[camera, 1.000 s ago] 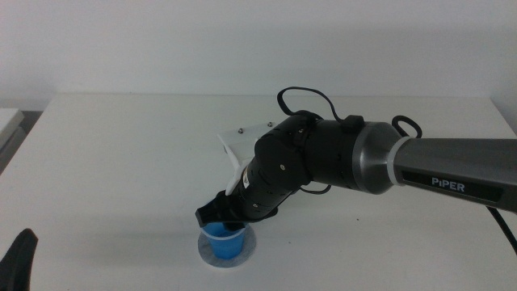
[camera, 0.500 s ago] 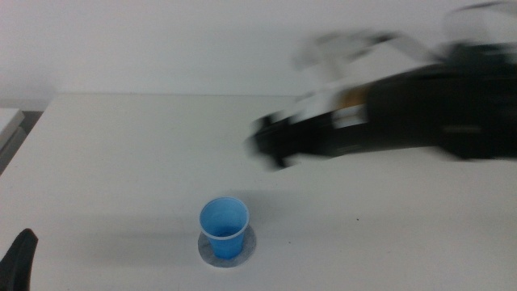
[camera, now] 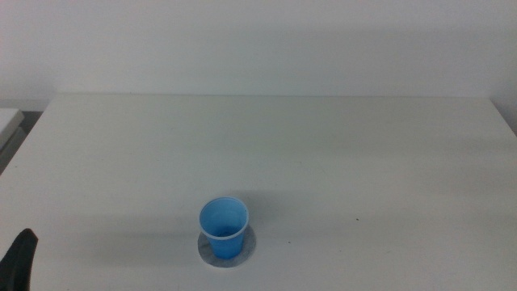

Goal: Place an empty cup on a cup mat.

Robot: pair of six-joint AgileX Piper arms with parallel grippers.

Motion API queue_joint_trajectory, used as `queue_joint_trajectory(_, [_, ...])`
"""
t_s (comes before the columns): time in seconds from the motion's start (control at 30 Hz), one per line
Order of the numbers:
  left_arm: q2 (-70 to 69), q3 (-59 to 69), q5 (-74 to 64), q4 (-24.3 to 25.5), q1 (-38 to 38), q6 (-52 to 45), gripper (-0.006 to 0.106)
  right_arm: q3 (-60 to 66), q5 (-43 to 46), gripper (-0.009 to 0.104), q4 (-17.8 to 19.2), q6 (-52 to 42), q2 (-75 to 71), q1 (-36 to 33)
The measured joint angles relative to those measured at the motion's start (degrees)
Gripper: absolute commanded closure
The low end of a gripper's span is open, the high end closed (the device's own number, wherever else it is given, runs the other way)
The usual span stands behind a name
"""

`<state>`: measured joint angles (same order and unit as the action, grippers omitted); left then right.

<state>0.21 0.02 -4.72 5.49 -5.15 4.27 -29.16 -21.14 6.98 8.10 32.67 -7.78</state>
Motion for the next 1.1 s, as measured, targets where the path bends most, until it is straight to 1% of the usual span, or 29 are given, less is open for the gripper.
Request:
queue_joint_trajectory(0.1, [0.0, 0.0, 0.0, 0.0, 0.0, 0.0, 0.007, 6.4, 3.1, 0.004, -2.1, -1.9, -7.3, 3.9])
queue_joint_trajectory(0.23, [0.0, 0.0, 0.0, 0.0, 0.0, 0.0, 0.007, 12.6, 4.9, 0.004, -4.8, -5.3, -14.1, 6.9])
queue_joint_trajectory(0.27, [0.0, 0.0, 0.0, 0.0, 0.0, 0.0, 0.007, 15.5, 5.9, 0.004, -7.5, -9.7, -17.6, 7.8])
queue_joint_trajectory(0.33, [0.0, 0.0, 0.0, 0.0, 0.0, 0.0, 0.007, 17.8, 6.8, 0.004, -9.4, -13.5, -20.9, 8.0])
queue_joint_trajectory(0.37, [0.0, 0.0, 0.0, 0.0, 0.0, 0.0, 0.007, 18.7, 7.2, 0.004, -9.7, -14.5, -22.5, 8.1])
queue_joint_trajectory(0.5, [0.0, 0.0, 0.0, 0.0, 0.0, 0.0, 0.007, 20.5, 8.7, 0.004, -8.2, -14.9, -27.4, 8.2])
queue_joint_trajectory(0.6, [0.0, 0.0, 0.0, 0.0, 0.0, 0.0, 0.007, 20.9, 10.8, 0.004, -7.5, -12.8, -30.7, 8.2])
queue_joint_trajectory(0.8, [0.0, 0.0, 0.0, 0.0, 0.0, 0.0, 0.007, 24.0, 11.7, 0.004, -5.6, -11.6, -32.4, 8.2])
queue_joint_trajectory(0.93, [0.0, 0.0, 0.0, 0.0, 0.0, 0.0, 0.007, 28.2, 11.4, 0.004, -5.5, -11.5, -32.4, 8.2])
queue_joint_trajectory(1.1, [0.0, 0.0, 0.0, 0.0, 0.0, 0.0, 0.007, 28.9, 10.0, 0.004, -5.8, -11.3, -32.4, 8.2])
